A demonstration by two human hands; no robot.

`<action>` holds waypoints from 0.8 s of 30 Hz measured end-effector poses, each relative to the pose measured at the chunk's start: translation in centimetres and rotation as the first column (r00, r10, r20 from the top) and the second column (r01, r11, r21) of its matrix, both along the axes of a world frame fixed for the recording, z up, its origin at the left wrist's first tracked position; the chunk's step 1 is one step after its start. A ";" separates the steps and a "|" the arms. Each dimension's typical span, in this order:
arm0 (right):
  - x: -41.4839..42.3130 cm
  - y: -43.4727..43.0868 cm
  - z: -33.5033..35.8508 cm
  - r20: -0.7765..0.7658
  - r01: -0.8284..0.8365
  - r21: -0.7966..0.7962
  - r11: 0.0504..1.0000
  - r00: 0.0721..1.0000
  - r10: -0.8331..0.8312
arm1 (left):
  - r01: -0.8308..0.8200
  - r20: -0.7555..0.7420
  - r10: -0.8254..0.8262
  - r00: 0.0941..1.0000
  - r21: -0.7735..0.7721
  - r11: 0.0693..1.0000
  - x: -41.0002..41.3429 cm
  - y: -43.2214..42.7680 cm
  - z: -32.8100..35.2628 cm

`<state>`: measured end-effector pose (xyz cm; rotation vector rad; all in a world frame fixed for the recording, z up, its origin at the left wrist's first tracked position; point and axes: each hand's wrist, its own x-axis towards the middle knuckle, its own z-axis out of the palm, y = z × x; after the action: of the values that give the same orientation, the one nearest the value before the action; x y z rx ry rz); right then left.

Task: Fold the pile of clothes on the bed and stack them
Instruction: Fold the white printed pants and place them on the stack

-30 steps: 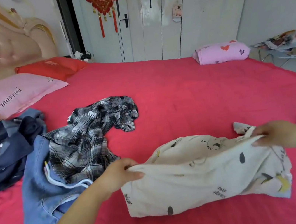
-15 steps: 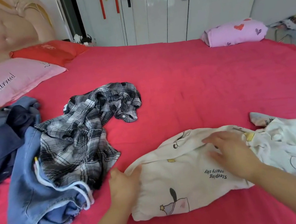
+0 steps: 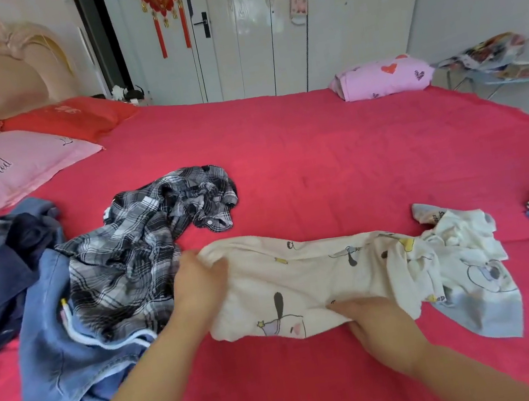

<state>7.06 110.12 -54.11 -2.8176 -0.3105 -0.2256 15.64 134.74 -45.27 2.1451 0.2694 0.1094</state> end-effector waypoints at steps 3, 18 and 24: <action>-0.1 3.3 1.5 0.075 -0.046 0.078 0.996 0.996 0.040 | 0.023 0.075 -0.038 0.996 0.190 0.981 1.4 1.9 4.0; 1.7 3.8 0.9 -0.080 0.073 -0.145 0.987 0.993 -0.085 | 0.467 -0.181 -0.535 0.825 0.752 0.465 -2.6 -4.0 -7.5; 0.6 0.3 -1.9 -0.333 -0.002 -0.148 0.989 0.942 -0.048 | 0.582 -0.410 -0.419 0.810 0.648 0.491 -1.7 -1.8 -12.7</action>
<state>7.67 110.37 -55.96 -2.9365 -0.2231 0.2851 13.96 132.93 -57.94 2.9954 -0.4057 -0.4284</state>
